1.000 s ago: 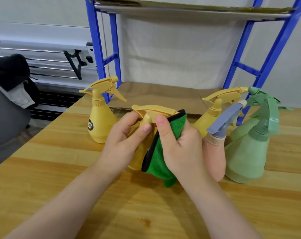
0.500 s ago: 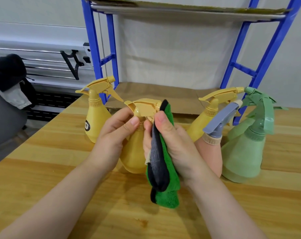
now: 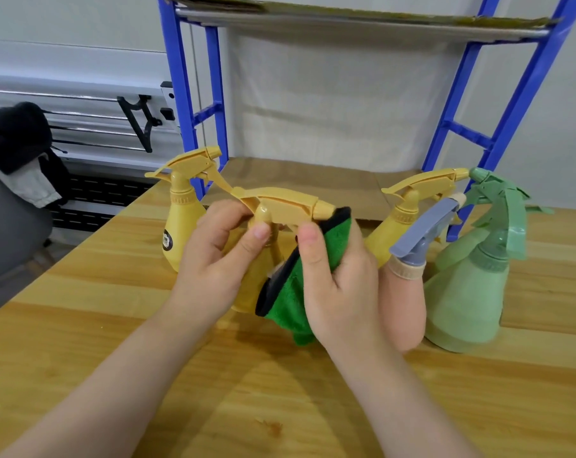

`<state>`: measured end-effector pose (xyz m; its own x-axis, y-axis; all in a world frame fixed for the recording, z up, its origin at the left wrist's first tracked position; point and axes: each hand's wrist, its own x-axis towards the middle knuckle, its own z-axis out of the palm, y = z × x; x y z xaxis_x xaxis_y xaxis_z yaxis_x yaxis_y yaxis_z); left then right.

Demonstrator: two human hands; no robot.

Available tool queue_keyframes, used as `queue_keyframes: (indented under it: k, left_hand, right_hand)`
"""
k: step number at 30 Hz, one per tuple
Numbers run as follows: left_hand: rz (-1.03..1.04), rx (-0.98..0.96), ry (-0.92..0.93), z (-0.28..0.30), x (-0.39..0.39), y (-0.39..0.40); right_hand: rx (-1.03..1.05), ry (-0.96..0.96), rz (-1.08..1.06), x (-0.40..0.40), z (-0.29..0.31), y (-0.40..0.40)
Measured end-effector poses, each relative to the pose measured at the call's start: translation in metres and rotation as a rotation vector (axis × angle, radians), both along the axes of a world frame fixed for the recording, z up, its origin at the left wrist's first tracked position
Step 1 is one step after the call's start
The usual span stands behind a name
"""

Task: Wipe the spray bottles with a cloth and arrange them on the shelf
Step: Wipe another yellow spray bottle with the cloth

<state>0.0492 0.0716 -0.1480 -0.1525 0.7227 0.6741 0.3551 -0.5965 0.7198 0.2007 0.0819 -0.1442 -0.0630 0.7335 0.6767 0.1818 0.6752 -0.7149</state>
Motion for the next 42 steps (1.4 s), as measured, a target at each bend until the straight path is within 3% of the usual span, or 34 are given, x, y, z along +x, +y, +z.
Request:
queue_keyframes:
  k: [5,8,11,16,20,25,33,35,38,42]
  left_hand:
    - [0.216,0.072,0.138,0.003,-0.009,0.000]
    - [0.326,0.173,0.403,0.006,-0.010,-0.001]
    - [0.348,0.288,0.708,0.008,-0.007,-0.002]
    - [0.329,0.396,0.858,0.010,0.001,-0.006]
    - [0.316,0.370,0.802,0.009,0.007,-0.008]
    - [0.301,0.282,0.729,0.010,0.013,-0.010]
    - [0.350,0.339,0.809,0.006,0.009,-0.009]
    - [0.346,0.281,0.738,0.004,0.004,-0.005]
    - [0.292,0.132,0.490,0.003,0.000,-0.001]
    - [0.309,0.142,0.437,0.005,0.004,-0.002]
  right_hand:
    - [0.020,0.155,-0.020,0.000,0.003,0.001]
    - [0.133,0.173,-0.038,0.002,0.005,0.003]
    - [0.247,0.056,-0.051,0.007,0.009,0.003]
    - [0.278,-0.226,-0.246,0.005,0.007,0.000]
    - [0.368,-0.364,-0.460,0.003,0.008,0.002]
    - [0.378,-0.350,-0.469,0.007,0.010,0.005]
    - [0.229,-0.178,-0.276,0.006,0.004,0.004]
    - [0.161,-0.046,-0.183,0.004,0.004,0.001]
    - [0.073,0.158,-0.104,-0.001,0.004,0.003]
    - [0.017,0.227,-0.088,-0.004,-0.001,0.006]
